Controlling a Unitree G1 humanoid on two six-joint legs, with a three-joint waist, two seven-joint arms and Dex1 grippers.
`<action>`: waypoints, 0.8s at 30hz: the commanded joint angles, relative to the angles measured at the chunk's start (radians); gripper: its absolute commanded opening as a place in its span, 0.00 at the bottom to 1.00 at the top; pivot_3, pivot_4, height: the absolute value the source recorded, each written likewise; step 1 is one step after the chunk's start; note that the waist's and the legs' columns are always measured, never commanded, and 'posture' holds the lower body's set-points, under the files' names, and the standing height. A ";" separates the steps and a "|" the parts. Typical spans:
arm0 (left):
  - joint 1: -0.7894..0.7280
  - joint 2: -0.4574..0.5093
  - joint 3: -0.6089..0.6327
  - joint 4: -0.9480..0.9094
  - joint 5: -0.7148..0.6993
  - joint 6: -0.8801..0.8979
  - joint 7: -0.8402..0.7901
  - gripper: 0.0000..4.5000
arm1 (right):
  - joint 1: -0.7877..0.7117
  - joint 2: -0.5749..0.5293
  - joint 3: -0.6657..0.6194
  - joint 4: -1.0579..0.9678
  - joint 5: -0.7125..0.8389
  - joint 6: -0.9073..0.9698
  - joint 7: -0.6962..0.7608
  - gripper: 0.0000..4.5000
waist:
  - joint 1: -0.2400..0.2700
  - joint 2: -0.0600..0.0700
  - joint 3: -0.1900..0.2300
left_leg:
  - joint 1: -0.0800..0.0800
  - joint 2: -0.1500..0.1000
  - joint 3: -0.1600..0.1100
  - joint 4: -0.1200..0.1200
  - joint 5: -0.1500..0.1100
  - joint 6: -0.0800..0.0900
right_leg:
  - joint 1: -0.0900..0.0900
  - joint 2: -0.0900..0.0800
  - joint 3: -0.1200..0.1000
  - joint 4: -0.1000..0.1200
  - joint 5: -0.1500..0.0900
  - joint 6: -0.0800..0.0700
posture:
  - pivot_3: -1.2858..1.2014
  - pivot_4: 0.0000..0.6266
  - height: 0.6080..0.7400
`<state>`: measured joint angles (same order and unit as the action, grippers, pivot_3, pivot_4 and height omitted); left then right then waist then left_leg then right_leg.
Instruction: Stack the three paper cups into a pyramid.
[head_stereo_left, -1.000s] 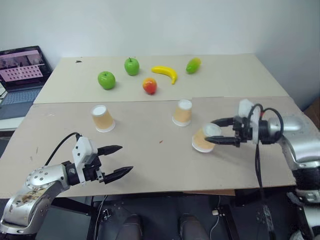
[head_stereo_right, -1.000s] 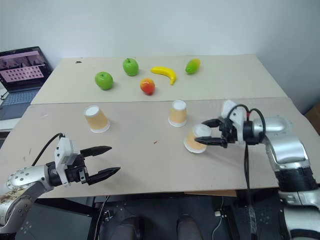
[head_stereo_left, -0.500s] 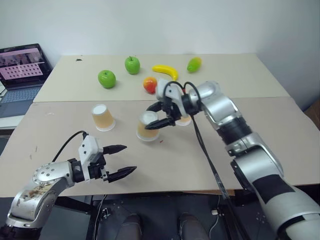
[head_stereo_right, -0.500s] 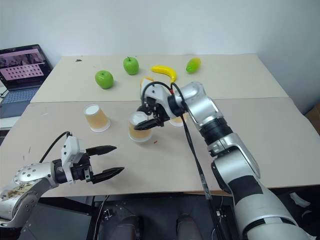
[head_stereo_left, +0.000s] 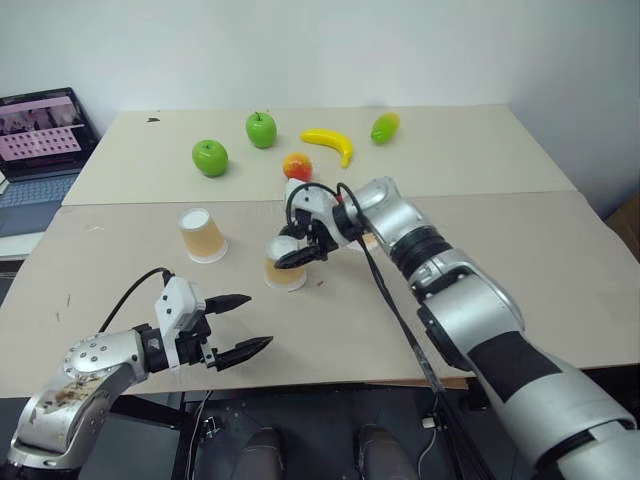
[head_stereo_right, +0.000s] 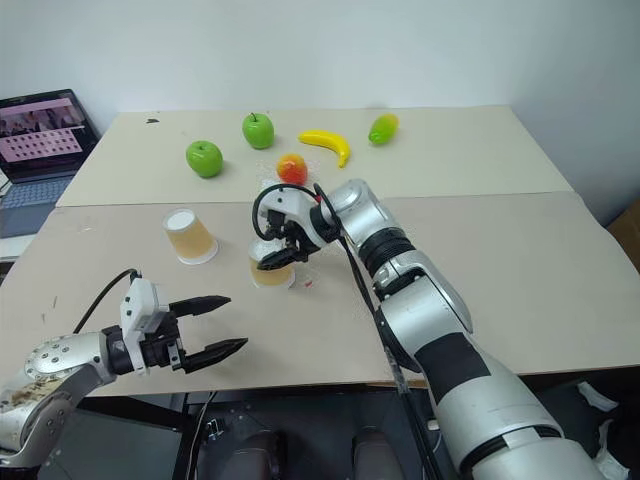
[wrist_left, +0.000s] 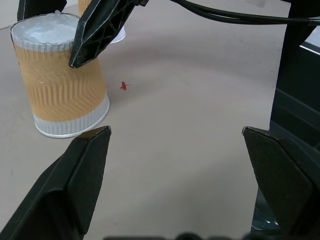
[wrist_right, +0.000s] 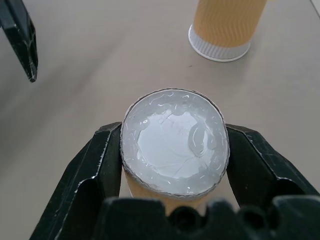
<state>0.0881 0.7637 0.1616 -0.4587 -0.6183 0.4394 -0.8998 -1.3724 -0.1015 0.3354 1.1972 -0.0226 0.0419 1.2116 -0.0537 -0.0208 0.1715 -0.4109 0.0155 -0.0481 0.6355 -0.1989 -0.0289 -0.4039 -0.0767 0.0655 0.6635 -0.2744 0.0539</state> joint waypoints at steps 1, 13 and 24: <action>0.001 -0.003 0.022 -0.035 -0.009 -0.001 0.006 1.00 | -0.052 0.010 -0.055 0.023 -0.007 -0.024 -0.038 0.86 | -0.005 0.000 0.000 | 0.000 0.000 0.000 0.000 0.000 0.000 | 0.000 0.000 0.000 0.000 0.000 0.000 | 0.52 0.24 0.94; -0.023 -0.003 -0.002 -0.002 0.014 -0.014 -0.008 1.00 | 0.117 -0.167 -0.247 -0.559 0.196 0.252 0.057 0.98 | -0.008 0.000 0.000 | -0.002 0.000 -0.001 0.000 0.000 0.000 | 0.000 0.000 -0.001 0.000 0.000 0.000 | 0.52 0.24 0.94; -0.035 -0.012 0.007 0.032 0.044 -0.025 -0.006 1.00 | 0.744 -0.263 -0.454 -1.477 0.082 0.820 -0.710 0.98 | 0.006 -0.001 -0.002 | -0.003 0.000 -0.001 0.001 0.000 0.000 | 0.000 0.000 0.000 0.000 0.000 0.000 | 0.52 0.24 0.94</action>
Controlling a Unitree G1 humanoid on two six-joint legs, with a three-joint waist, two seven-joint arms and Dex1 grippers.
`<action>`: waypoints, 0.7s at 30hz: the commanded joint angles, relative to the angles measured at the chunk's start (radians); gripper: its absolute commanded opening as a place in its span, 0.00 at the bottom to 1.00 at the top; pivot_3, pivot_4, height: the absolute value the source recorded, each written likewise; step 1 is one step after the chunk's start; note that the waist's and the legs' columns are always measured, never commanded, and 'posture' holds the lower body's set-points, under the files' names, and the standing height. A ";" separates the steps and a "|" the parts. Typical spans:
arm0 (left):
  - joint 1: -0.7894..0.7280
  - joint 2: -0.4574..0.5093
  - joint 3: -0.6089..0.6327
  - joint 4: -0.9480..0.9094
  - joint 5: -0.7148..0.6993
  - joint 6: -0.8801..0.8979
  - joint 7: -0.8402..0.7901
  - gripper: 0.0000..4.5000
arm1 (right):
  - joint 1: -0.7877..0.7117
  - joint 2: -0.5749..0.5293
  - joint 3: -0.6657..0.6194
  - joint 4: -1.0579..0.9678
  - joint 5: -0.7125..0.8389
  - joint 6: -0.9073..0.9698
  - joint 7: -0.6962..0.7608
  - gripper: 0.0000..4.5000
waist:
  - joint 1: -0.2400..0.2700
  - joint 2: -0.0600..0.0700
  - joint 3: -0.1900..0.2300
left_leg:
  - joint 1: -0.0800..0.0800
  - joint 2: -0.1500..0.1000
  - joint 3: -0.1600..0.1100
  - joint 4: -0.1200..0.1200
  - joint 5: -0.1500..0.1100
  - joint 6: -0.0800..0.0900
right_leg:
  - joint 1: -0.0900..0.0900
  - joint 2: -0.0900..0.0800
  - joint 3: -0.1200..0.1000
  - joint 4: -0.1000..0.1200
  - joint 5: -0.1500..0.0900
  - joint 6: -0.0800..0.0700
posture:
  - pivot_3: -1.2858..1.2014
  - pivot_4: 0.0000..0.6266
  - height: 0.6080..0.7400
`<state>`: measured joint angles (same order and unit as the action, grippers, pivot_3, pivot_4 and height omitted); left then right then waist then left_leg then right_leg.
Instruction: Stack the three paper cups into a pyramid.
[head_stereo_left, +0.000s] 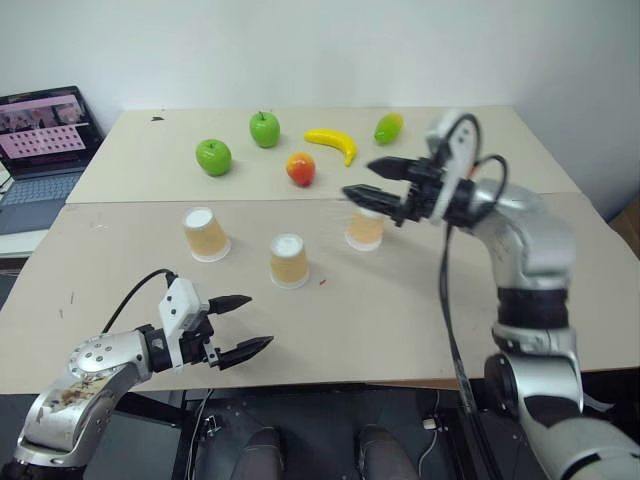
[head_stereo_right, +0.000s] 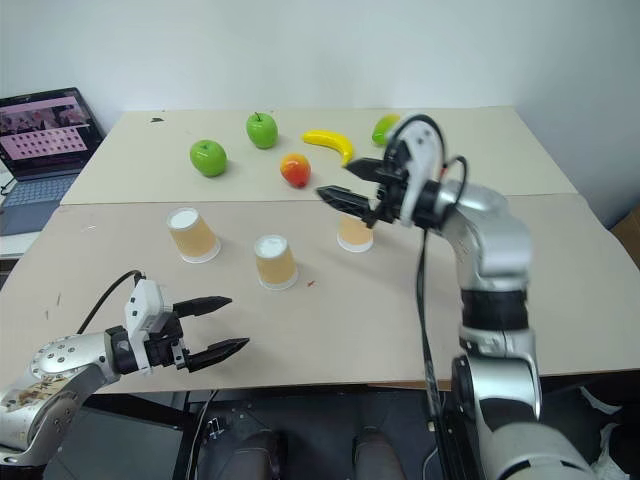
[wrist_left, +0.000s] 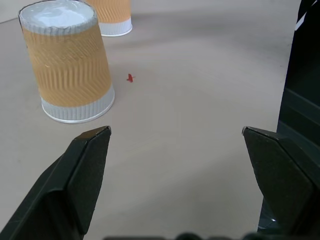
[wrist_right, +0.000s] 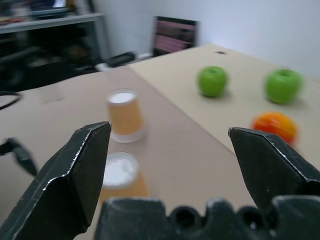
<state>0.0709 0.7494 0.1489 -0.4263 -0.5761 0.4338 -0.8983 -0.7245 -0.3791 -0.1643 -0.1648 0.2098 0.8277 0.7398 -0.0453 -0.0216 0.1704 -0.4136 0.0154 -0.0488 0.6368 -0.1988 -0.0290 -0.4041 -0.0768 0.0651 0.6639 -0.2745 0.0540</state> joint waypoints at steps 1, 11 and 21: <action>-0.027 0.000 0.013 0.004 0.003 -0.018 -0.007 1.00 | 0.145 0.044 0.060 -0.128 -0.193 0.035 -0.320 0.98 | -0.004 0.000 0.000 | 0.000 0.000 0.001 0.000 0.000 0.000 | 0.000 0.000 0.001 0.000 0.000 0.000 | 0.52 0.24 0.94; -0.089 -0.018 -0.036 0.037 0.029 -0.021 -0.026 1.00 | 0.094 0.134 0.145 0.066 -0.233 -0.150 -0.467 0.98 | -0.018 0.000 0.000 | 0.000 0.000 0.001 0.000 0.000 0.000 | -0.001 0.000 0.002 0.000 0.000 0.000 | 0.52 0.24 0.94; -0.065 -0.020 -0.004 0.013 0.027 -0.014 0.003 1.00 | -0.019 0.132 0.143 0.247 -0.155 -0.233 -0.396 0.98 | -0.020 0.000 0.000 | 0.000 0.000 0.001 0.000 0.000 0.000 | 0.000 0.001 0.001 0.000 0.000 0.000 | 0.52 0.24 0.94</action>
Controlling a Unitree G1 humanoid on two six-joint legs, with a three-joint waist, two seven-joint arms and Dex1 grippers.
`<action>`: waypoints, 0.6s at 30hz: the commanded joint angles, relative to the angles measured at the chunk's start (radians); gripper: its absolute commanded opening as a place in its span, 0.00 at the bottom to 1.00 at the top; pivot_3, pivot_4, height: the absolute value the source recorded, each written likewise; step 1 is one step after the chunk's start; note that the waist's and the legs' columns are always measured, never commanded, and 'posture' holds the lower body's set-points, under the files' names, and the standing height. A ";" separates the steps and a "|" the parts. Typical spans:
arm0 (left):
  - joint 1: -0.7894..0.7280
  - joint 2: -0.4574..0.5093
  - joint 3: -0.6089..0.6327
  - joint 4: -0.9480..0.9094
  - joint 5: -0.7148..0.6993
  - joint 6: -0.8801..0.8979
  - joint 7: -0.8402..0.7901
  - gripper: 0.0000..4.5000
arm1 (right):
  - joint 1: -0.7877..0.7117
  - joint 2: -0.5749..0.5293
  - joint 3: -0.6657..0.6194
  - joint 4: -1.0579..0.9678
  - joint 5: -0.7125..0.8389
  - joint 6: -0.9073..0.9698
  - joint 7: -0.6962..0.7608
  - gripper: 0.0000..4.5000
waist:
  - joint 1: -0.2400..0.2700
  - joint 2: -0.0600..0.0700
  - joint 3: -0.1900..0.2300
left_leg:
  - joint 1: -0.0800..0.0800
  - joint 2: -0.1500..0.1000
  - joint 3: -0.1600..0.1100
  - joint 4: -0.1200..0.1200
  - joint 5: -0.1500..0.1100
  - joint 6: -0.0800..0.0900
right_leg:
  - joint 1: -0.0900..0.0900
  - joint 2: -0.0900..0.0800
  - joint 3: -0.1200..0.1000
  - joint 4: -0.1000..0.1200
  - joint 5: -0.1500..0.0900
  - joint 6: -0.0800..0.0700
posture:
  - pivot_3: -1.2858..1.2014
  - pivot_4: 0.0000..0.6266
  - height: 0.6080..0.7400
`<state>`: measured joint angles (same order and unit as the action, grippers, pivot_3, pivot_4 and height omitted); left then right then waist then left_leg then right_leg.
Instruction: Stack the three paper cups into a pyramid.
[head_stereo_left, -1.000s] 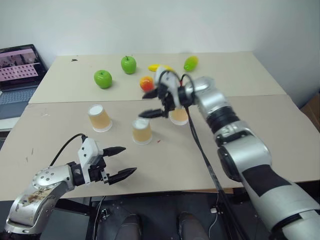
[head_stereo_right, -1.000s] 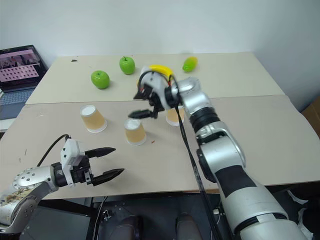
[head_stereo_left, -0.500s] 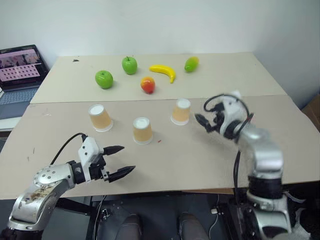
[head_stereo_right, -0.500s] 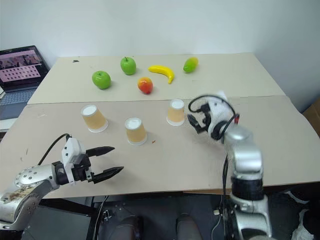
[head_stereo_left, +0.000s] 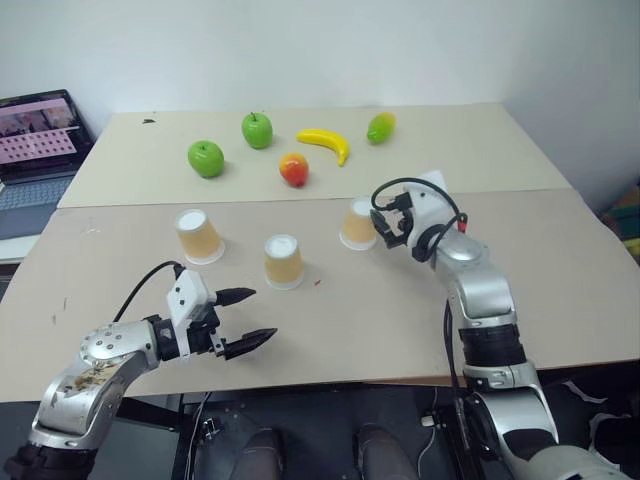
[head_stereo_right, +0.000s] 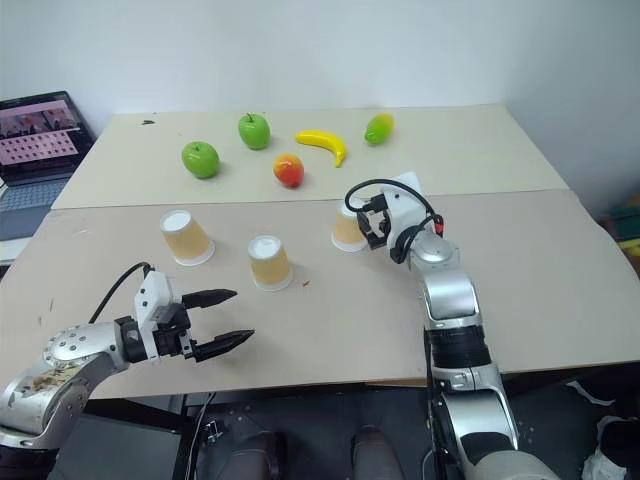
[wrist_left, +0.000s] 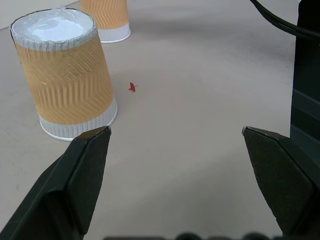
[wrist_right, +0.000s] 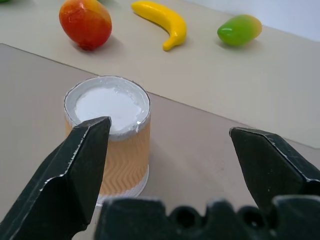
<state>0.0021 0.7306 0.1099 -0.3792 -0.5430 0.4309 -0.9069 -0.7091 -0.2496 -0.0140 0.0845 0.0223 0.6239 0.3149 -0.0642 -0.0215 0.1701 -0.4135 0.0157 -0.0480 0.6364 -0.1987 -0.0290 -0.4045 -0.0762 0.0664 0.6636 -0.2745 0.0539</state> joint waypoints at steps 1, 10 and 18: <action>0.006 -0.001 0.038 -0.036 -0.006 -0.010 0.014 1.00 | -0.035 0.003 -0.005 -0.001 0.036 -0.029 0.032 0.98 | -0.002 0.000 0.000 | 0.000 0.000 0.000 0.000 0.000 0.000 | 0.000 0.000 0.000 0.000 0.000 0.000 | 0.52 0.24 0.94; 0.043 -0.006 0.060 -0.077 -0.015 -0.004 0.044 1.00 | -0.036 0.041 0.000 0.054 0.075 -0.042 0.055 0.98 | -0.004 0.000 0.000 | 0.001 0.000 0.000 0.000 0.000 0.000 | 0.000 0.000 0.000 0.000 0.000 0.000 | 0.52 0.24 0.94; 0.067 -0.011 0.055 -0.090 -0.010 -0.011 0.056 1.00 | -0.041 -0.015 -0.039 0.061 0.094 -0.051 0.063 0.98 | -0.003 0.000 0.000 | 0.001 0.000 0.000 0.000 0.000 0.000 | 0.000 0.000 0.000 0.000 0.000 0.000 | 0.52 0.24 0.94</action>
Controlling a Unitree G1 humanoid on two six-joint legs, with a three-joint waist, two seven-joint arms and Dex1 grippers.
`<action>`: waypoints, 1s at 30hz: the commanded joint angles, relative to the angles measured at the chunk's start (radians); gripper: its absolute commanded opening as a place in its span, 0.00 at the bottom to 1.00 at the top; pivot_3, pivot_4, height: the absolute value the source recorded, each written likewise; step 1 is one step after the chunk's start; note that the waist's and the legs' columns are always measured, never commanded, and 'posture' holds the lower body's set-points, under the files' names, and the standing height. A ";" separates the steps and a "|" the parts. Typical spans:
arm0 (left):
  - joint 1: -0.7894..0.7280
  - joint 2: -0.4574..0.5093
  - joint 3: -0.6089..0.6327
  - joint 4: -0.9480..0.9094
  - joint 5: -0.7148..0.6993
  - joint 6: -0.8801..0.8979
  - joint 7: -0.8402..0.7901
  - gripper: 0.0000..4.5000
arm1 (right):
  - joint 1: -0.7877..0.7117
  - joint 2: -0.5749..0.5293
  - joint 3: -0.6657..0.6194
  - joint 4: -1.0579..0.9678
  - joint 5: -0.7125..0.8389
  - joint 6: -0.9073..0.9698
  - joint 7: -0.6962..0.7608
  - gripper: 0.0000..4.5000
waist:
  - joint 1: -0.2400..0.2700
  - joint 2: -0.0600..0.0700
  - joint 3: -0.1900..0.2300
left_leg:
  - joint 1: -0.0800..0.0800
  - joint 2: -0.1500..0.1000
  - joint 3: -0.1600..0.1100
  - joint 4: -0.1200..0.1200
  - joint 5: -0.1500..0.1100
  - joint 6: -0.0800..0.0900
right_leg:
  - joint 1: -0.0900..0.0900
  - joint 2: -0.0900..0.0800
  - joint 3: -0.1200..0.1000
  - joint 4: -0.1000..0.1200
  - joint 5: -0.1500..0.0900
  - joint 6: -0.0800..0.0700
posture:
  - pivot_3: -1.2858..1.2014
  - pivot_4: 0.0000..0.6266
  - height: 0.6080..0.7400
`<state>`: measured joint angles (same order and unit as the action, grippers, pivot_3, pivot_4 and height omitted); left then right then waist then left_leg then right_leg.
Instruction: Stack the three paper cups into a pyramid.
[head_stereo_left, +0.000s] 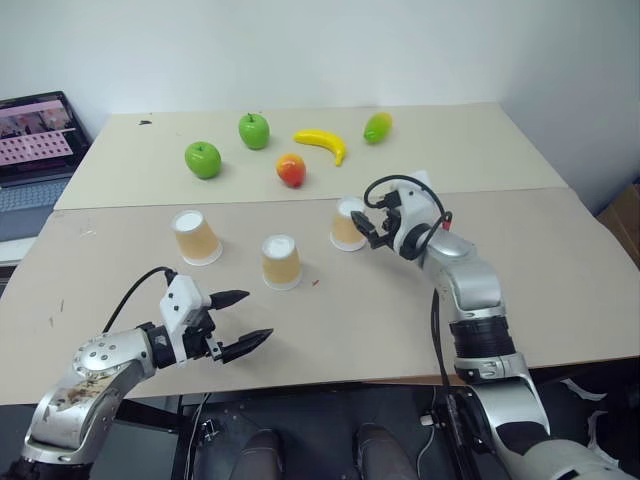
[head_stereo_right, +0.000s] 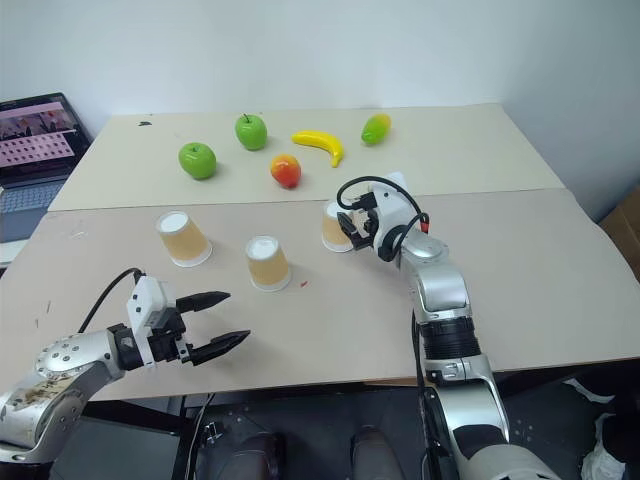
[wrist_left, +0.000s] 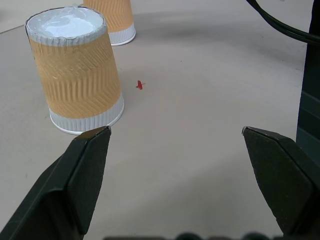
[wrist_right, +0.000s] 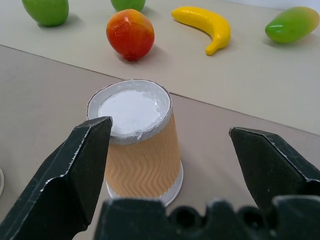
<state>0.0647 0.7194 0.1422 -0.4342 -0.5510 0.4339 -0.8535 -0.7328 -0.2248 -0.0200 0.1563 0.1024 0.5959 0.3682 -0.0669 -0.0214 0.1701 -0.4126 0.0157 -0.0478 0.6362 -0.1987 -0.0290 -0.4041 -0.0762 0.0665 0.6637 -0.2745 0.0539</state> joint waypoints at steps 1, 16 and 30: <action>0.004 0.000 0.023 -0.035 -0.003 -0.012 0.004 1.00 | -0.014 -0.059 -0.040 -0.013 0.015 -0.025 0.018 0.98 | 0.001 0.000 0.000 | 0.000 0.000 0.000 0.000 0.000 0.000 | 0.000 0.000 0.000 0.000 0.000 0.000 | 0.52 0.24 0.94; 0.006 0.015 0.041 -0.040 -0.019 0.010 -0.005 1.00 | 0.175 -0.196 -0.090 -0.281 0.146 0.099 0.125 0.98 | 0.013 0.000 0.000 | -0.001 0.000 0.000 0.000 0.000 0.000 | 0.000 0.000 0.000 -0.001 0.000 0.000 | 0.52 0.24 0.94; 0.037 0.025 0.087 -0.097 -0.052 0.060 0.006 1.00 | 0.145 -0.126 0.047 -0.116 0.041 -0.001 0.050 0.98 | 0.018 0.000 0.000 | -0.001 0.000 0.000 0.000 0.000 0.000 | 0.000 0.000 0.000 -0.001 0.000 0.000 | 0.52 0.24 0.94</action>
<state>0.0941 0.7341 0.2024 -0.4914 -0.5876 0.4980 -0.8504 -0.5506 -0.3523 0.0284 0.0192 0.1604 0.6476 0.4218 -0.0493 -0.0215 0.1701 -0.4132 0.0155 -0.0475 0.6367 -0.1987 -0.0289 -0.4039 -0.0764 0.0667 0.6627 -0.2746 0.0540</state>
